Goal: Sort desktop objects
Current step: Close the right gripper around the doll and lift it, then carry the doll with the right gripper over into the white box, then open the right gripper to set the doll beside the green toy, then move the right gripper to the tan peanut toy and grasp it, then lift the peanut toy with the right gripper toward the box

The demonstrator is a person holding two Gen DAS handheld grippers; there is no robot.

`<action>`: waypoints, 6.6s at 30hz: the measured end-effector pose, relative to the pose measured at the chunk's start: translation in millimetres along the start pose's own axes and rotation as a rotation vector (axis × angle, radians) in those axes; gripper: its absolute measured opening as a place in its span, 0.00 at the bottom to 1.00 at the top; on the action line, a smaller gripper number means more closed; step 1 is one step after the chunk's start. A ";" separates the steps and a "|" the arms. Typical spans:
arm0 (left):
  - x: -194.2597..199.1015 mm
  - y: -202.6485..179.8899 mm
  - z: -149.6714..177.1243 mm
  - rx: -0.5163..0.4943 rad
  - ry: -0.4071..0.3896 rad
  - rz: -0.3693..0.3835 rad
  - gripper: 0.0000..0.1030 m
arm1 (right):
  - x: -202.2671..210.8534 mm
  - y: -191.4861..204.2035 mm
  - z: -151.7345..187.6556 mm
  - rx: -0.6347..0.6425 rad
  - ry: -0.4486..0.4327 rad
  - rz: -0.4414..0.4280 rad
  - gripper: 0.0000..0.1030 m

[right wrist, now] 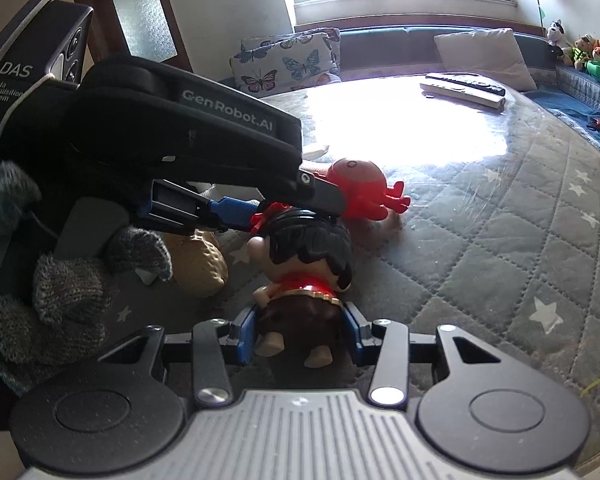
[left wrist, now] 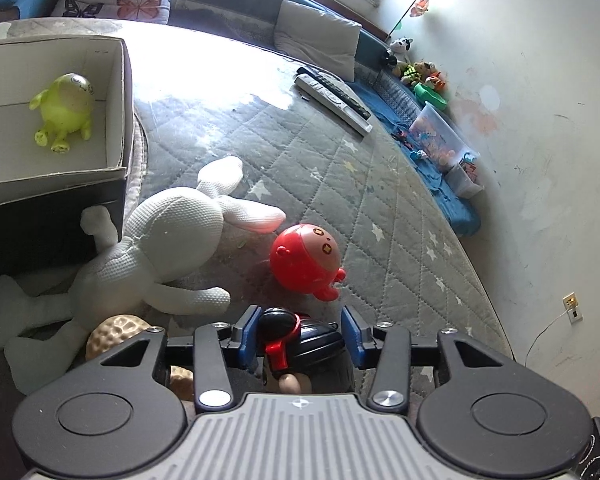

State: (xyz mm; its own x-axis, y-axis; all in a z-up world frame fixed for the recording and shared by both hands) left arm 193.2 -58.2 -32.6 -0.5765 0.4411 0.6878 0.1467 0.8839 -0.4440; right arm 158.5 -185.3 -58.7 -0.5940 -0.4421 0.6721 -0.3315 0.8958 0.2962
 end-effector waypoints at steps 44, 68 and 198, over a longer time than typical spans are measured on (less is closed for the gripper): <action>129.2 121.6 -110.1 0.234 -0.412 -0.133 0.44 | -61.5 154.6 -138.0 0.470 -0.050 -0.231 0.42; 55.3 236.7 -111.5 0.476 -0.229 -0.150 0.44 | -187.4 171.3 -139.4 0.473 0.281 -0.232 0.42; 116.5 73.4 8.1 0.195 -0.220 -0.041 0.38 | 14.2 133.7 -52.0 0.330 -0.030 -0.171 0.40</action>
State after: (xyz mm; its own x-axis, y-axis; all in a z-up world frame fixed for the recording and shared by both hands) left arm 130.2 56.8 10.3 -0.7425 0.3422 0.5758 -0.0254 0.8446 -0.5348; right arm 143.9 -69.4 25.7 -0.5293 -0.5894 0.6103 -0.6431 0.7479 0.1646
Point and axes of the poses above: each gripper's, at about its wrist camera, not at the fingertips, and x roughly against the way its jaws point, y to its left, z to its underside, the point moved 4 cm from there along -x, roughly the way its jaws point, and after that the axes turned 6 degrees about -x, right-handed, at the moved point
